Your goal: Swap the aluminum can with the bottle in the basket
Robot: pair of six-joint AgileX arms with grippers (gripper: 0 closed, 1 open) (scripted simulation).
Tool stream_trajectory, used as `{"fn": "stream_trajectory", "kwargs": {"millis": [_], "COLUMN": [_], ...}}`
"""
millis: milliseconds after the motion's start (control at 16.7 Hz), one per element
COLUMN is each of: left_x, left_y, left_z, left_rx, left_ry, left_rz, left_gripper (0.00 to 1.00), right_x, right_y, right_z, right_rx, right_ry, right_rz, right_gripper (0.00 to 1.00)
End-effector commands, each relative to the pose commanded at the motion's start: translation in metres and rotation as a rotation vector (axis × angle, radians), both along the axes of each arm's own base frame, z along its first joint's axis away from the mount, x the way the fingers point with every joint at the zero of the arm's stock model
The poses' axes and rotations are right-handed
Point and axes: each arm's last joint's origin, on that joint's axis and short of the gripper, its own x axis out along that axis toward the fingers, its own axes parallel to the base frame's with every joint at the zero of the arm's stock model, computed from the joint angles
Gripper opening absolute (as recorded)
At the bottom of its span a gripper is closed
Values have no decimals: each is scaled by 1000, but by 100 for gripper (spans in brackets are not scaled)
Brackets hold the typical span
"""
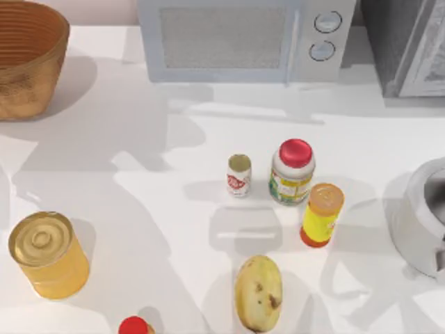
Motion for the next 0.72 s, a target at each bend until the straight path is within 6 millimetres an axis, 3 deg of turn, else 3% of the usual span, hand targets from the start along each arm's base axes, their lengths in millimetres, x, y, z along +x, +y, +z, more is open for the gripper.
{"fn": "stream_trajectory", "kwargs": {"millis": [240,720], "left_x": [5,33], "left_y": [-7,-34], "left_z": [-5,-40], "left_rx": [0,0], "left_ry": [-3,0], "left_rz": [-11,0], "left_gripper": [0,0], "right_x": [0,0], "right_y": [0,0], "right_z": [0,0], "right_rx": [0,0], "right_ry": [0,0], "right_rz": [0,0], "right_gripper": [100,100]}}
